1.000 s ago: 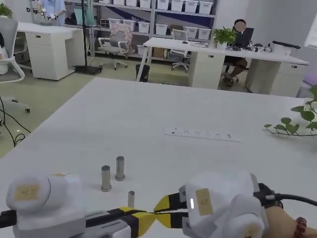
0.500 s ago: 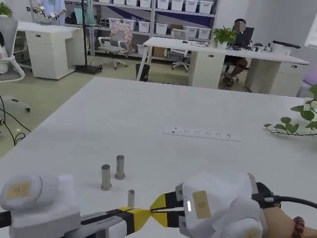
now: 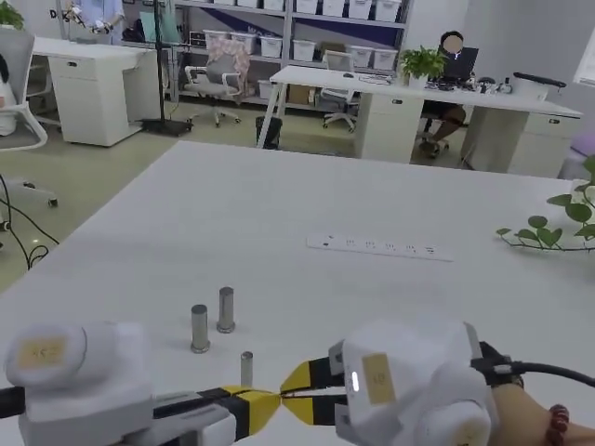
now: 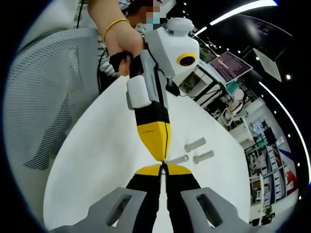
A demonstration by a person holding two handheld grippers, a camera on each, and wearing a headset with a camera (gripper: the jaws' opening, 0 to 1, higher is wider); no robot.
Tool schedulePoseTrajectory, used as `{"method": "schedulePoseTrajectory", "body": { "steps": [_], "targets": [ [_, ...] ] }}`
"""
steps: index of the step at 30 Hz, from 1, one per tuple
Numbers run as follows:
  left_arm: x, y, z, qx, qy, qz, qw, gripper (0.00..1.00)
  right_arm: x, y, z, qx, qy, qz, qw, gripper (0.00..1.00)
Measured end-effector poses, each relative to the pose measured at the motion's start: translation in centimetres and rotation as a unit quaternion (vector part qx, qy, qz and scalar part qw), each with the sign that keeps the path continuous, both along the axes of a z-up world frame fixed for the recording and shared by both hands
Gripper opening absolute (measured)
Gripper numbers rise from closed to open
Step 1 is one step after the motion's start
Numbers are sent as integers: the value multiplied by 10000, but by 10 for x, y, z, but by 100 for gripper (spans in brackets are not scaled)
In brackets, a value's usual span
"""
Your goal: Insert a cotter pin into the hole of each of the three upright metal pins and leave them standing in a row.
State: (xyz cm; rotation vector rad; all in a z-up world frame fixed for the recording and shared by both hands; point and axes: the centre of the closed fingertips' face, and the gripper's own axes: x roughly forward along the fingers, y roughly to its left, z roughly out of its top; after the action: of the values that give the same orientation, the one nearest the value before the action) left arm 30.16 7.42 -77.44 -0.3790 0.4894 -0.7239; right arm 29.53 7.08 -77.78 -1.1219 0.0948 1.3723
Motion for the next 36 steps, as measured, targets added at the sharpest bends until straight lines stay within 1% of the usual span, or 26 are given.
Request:
{"method": "schedulePoseTrajectory", "body": {
  "steps": [2,3,5,6,7,8,9,10,12,13,14,15,16,17,20,21,23,24,25,26,27,28,31,33,35,36],
  "targets": [
    [0,1,-4,206,-62,-41,9998,0,-1,0,-1,56,172,-45,9998,5],
    [-1,2,-6,358,-138,-100,9992,0,-1,0,0,102,241,-80,9996,5],
    [-2,1,-7,412,-196,-145,9989,0,-1,0,1,166,407,-146,9989,7],
    [-2,2,-7,535,-308,-203,9979,0,0,-1,0,212,546,-238,9980,8],
    [-2,2,-8,634,-376,-238,9970,0,0,-2,0,225,664,-279,9972,8],
    [-2,3,-9,796,-505,-277,9952,0,0,-3,0,259,805,-347,9958,8],
    [-3,4,-9,882,-578,-328,9939,0,1,-4,0,292,890,-390,9948,8],
    [-4,3,-9,960,-658,-405,9924,0,0,-6,-1,282,1061,-438,9930,8],
    [-5,3,-11,1111,-719,-468,9901,0,-1,-8,-4,286,1326,-524,9894,9],
    [-7,3,-13,1255,-800,-584,9871,0,-2,-9,-5,287,1456,-560,9873,9],
    [-7,3,-13,1303,-820,-610,9862,0,-2,-9,-5,288,1496,-566,9867,9],
    [-9,2,-15,1439,-884,-718,9830,0,-2,-10,-6,290,1601,-575,9850,9],
    [-10,2,-16,1464,-899,-765,9822,0,-1,-11,-6,294,1625,-589,9845,10],
    [-12,1,-16,1522,-951,-839,9802,0,-2,-12,-7,270,1719,-573,9831,10],
    [-14,0,-17,1623,-1035,-977,9764,0,-6,-15,-11,207,1913,-547,9798,12],
    [-15,-1,-17,1683,-1104,-1059,9738,0,-8,-16,-12,184,2029,-545,9775,12],
    [-16,-2,-16,1739,-1162,-1145,9711,0,-9,-18,-14,134,2102,-508,9762,13],
    [-17,-3,-16,1781,-1218,-1229,9687,0,-10,-19,-16,103,2174,-496,9748,13],
    [-18,-4,-16,1802,-1246,-1269,9674,0,-11,-19,-17,84,2189,-488,9745,13],
    [-19,-6,-16,1848,-1278,-1353,9650,0,-13,-20,-18,50,2262,-441,9731,13],
    [-20,-7,-16,1870,-1304,-1399,9636,0,-15,-21,-19,32,2299,-412,9723,13],
    [-22,-9,-15,1895,-1363,-1476,9611,0,-16,-21,-20,23,2331,-395,9716,13],
    [-26,-12,-14,1891,-1428,-1639,9576,0,-20,-23,-22,-11,2429,-319,9695,13],
    [-28,-15,-14,1947,-1490,-1762,9533,0,-23,-23,-23,-31,2470,-259,9687,13],
    [-31,-17,-14,1943,-1491,-1825,9522,0,-25,-23,-23,-24,2505,-231,9678,13],
    [-32,-18,-14,1949,-1521,-1868,9508,0,-27,-23,-23,-29,2538,-193,9671,13]
  ]
}}
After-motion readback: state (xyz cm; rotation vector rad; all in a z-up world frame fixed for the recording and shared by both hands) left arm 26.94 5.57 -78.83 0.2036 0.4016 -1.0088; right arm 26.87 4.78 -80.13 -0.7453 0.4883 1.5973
